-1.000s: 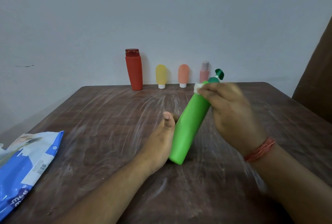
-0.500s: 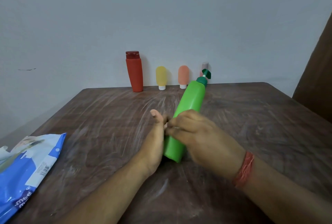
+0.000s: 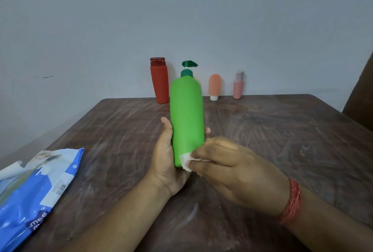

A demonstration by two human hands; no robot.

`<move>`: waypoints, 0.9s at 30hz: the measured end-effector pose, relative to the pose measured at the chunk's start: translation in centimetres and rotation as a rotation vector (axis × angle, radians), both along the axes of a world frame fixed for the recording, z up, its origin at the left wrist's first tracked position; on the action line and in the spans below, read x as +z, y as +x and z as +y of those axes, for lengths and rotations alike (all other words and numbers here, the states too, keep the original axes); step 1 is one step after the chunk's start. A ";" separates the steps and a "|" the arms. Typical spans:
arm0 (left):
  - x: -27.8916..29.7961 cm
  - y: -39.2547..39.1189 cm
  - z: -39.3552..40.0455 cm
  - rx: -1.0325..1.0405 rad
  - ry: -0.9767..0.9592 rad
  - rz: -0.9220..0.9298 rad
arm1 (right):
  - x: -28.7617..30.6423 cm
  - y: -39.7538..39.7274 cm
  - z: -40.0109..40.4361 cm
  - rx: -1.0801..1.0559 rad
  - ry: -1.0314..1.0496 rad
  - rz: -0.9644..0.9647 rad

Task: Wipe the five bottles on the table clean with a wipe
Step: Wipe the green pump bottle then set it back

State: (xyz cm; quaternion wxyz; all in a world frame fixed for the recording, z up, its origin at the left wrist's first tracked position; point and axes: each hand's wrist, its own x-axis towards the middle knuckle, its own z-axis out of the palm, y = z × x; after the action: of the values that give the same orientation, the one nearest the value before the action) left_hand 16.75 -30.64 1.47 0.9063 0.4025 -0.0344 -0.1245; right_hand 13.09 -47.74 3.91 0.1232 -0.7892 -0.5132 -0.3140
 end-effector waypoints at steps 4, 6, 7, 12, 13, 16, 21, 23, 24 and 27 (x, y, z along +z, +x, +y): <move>0.0 0.1 0.6 0.090 -0.097 -0.008 | -0.7 0.2 0.7 -0.115 0.232 0.084; 0.0 0.1 0.8 0.113 -0.114 -0.016 | -1.1 0.1 1.4 -0.134 0.382 0.216; 0.0 0.1 0.8 0.118 -0.108 -0.024 | -1.2 0.1 1.6 -0.148 0.456 0.279; -0.3 -0.2 0.4 0.064 0.013 -0.092 | -2.5 1.4 1.9 -0.235 0.802 0.705; -0.3 -0.3 0.2 0.055 0.046 -0.101 | -2.7 1.7 1.8 -0.232 0.862 0.777; -0.6 -0.3 -0.3 0.028 0.097 -0.097 | -2.9 2.0 1.4 -0.224 0.985 0.866; -0.8 -0.3 -0.6 -0.152 0.167 -0.122 | -2.2 2.7 0.5 -0.329 0.970 0.708; -0.8 -0.5 -0.8 -0.230 0.203 -0.127 | -1.7 3.3 -0.4 -0.342 0.992 0.667; -0.8 -0.6 -0.8 -0.255 0.222 -0.127 | -1.4 3.7 -0.9 -0.333 1.029 0.669; -0.6 -1.0 -1.0 -0.337 0.311 -0.125 | -0.4 4.6 -2.7 -0.276 1.237 0.721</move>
State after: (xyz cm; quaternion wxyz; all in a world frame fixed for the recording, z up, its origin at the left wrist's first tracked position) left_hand 15.78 -31.60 0.86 0.7958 0.5330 -0.1375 -0.2526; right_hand 17.71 -50.43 3.50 0.6673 -0.6872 -0.0651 -0.2798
